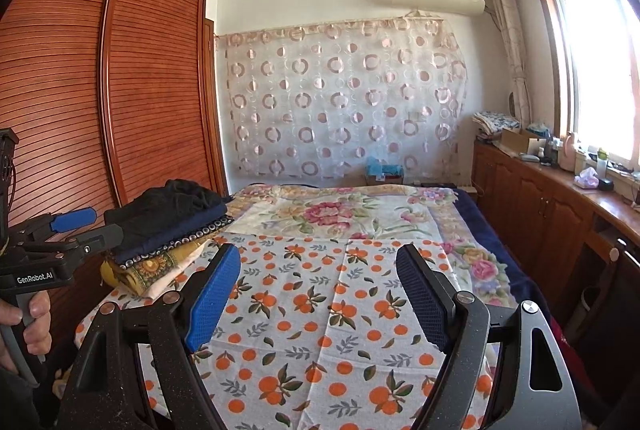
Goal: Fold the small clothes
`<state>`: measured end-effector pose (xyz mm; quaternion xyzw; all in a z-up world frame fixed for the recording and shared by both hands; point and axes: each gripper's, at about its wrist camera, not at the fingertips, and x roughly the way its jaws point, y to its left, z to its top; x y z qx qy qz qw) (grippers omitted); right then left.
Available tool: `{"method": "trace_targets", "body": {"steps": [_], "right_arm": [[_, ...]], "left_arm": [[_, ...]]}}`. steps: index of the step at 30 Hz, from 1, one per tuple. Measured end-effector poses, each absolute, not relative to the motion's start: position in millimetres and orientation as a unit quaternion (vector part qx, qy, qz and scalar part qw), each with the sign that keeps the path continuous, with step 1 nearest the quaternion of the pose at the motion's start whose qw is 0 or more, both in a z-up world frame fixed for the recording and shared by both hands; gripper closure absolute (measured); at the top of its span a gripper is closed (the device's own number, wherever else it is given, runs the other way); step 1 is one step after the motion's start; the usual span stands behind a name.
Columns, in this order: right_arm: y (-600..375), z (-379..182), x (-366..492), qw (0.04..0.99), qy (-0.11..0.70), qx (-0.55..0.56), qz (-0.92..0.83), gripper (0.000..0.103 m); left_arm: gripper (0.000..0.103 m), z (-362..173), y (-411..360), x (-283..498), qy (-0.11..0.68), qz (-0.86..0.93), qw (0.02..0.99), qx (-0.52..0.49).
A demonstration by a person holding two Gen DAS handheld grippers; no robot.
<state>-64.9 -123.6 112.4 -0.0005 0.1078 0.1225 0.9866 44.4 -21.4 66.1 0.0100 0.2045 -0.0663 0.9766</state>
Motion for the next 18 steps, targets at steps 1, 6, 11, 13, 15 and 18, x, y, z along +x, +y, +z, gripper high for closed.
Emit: {"method": "trace_targets", "body": {"steps": [1,6,11,13,15,18], "right_arm": [[-124.7,112.6,-64.0,0.986,0.109,0.000,0.123,0.021],[-127.0,113.0,-65.2,0.986,0.111,0.000,0.125,0.021],[-130.3,114.2,-65.3,0.986,0.109,0.001,0.127,0.021],[-131.0,113.8,-65.4,0.986,0.109,0.000,0.128,0.021],[-131.1,113.1,-65.1,0.986,0.109,0.000,0.128,0.021],[-131.0,113.9,-64.6,0.986,0.109,-0.001,0.128,0.021]], "left_arm": [[0.017,65.9,-21.7,44.8,0.205,-0.066,0.977,0.010],[0.017,64.3,-19.4,43.7,0.205,-0.062,0.977,0.008],[0.017,63.6,-17.3,44.3,0.205,-0.060,0.977,0.008],[0.017,63.0,-16.9,44.4,0.205,-0.060,0.977,0.008],[0.017,62.7,-16.6,44.7,0.206,-0.059,0.977,0.007],[0.017,62.4,-16.4,44.0,0.206,-0.059,0.977,0.007]]}}
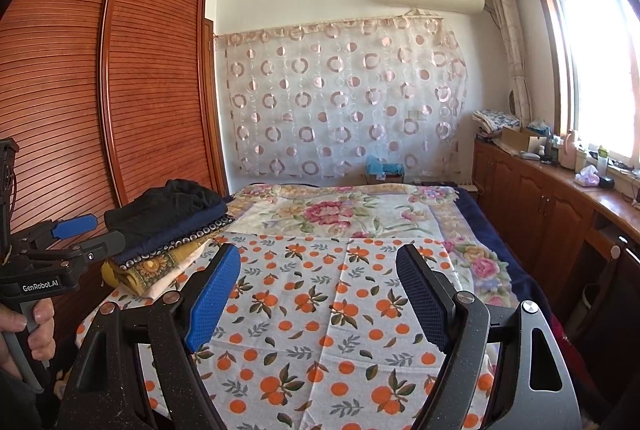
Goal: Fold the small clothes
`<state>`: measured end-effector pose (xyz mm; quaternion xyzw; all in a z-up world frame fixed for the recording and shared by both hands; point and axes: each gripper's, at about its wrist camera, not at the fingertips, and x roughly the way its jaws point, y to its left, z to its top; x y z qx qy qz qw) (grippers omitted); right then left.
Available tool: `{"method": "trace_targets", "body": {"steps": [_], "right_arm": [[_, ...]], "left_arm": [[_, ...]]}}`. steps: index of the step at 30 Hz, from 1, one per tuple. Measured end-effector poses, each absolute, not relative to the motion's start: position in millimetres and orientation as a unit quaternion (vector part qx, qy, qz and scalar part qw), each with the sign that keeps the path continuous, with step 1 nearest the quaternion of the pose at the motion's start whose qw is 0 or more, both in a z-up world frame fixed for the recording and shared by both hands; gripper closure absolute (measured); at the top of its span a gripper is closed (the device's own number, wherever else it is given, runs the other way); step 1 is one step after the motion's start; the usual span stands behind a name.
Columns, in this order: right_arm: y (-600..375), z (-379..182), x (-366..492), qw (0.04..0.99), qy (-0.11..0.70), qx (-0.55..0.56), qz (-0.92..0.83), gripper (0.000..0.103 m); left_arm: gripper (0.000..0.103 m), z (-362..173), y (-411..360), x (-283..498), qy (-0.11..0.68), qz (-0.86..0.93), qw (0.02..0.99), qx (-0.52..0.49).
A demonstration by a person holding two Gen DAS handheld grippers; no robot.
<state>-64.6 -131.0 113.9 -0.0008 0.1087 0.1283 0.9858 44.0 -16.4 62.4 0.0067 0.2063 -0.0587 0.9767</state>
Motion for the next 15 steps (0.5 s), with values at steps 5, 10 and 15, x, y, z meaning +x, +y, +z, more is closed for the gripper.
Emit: {"method": "trace_targets", "body": {"steps": [5,10,15], "right_arm": [[-130.5,113.1,-62.5,0.986,0.109,0.000,0.129,0.021],[-131.6,111.4,-60.1,0.985,0.110,-0.001,0.130,0.021],[-132.6,111.6,-59.5,0.985,0.110,-0.001,0.131,0.021]], "left_arm": [[0.017,62.6,-16.5,42.9,0.206,-0.059,0.977,0.006],[0.017,62.1,-16.6,43.1,0.206,-0.059,0.977,0.007],[0.017,61.9,-17.2,42.9,0.205,-0.059,0.977,0.007]]}}
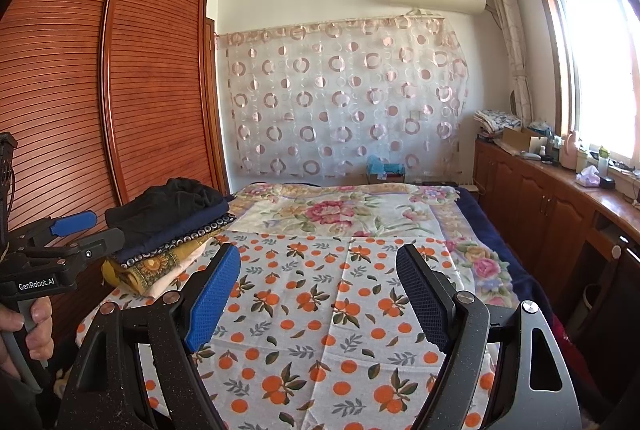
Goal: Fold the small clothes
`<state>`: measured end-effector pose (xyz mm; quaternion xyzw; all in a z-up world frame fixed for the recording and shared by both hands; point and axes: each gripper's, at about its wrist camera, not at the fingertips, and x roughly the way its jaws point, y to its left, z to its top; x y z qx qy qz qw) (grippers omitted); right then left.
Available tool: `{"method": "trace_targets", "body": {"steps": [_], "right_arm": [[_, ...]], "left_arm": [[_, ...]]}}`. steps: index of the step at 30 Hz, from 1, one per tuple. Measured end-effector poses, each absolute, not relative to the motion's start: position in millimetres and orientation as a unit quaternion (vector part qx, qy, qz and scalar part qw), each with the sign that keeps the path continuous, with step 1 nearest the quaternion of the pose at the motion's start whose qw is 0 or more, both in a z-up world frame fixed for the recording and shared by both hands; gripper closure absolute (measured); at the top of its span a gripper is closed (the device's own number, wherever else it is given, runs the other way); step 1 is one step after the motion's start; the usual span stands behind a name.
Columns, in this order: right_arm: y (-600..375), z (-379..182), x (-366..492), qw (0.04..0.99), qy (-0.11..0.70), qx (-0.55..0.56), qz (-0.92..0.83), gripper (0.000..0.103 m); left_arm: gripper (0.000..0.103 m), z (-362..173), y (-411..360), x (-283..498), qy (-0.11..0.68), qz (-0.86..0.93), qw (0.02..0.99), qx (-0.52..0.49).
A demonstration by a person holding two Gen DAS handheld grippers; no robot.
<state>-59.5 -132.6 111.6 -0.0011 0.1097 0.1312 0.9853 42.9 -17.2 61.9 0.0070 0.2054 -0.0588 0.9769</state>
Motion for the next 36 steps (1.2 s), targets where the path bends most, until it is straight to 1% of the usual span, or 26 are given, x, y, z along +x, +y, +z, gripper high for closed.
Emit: {"method": "trace_targets", "body": {"steps": [36], "right_arm": [[-140.4,109.0,-57.9,0.985,0.107,-0.002,0.136,0.021]], "left_arm": [[0.017,59.2,-17.9,41.9,0.204,-0.059,0.977,0.007]]}}
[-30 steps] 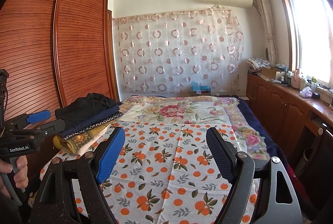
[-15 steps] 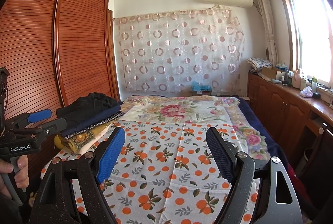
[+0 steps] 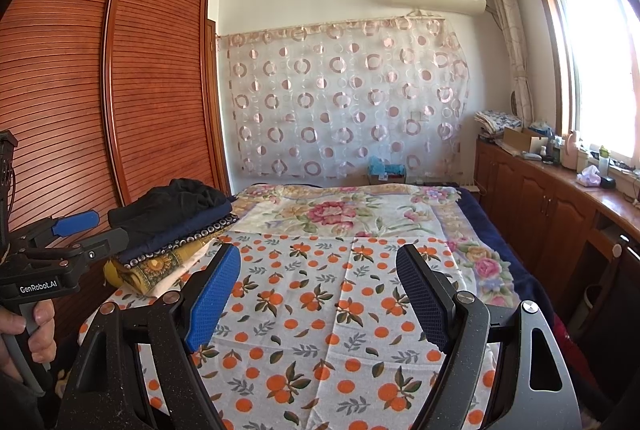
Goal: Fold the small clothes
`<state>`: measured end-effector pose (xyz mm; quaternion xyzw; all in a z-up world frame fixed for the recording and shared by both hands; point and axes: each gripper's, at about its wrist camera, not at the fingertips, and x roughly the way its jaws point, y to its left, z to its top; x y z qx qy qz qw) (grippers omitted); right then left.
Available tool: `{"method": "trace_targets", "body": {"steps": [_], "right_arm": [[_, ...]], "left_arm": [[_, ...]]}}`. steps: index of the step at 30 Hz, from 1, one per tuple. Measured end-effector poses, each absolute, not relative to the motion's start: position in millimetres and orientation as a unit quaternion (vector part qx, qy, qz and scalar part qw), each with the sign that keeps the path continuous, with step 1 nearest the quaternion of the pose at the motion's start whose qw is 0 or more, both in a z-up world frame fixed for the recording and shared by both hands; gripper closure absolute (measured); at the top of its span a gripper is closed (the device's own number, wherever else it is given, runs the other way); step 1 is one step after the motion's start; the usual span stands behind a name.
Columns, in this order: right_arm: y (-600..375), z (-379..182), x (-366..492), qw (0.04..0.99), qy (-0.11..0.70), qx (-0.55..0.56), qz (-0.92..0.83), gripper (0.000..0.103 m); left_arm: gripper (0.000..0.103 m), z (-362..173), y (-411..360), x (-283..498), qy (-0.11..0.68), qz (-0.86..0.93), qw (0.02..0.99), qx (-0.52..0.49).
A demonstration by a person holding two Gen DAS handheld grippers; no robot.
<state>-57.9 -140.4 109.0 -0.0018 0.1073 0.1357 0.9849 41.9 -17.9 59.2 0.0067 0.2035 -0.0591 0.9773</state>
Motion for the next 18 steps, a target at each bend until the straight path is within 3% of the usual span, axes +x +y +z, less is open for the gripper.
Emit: {"method": "trace_targets", "body": {"steps": [18], "right_arm": [[-138.8,108.8,-60.5,0.985,0.104,0.002,0.137,0.021]], "left_arm": [[0.017,57.7,-18.4,41.3,0.203,-0.059,0.977,0.006]]}}
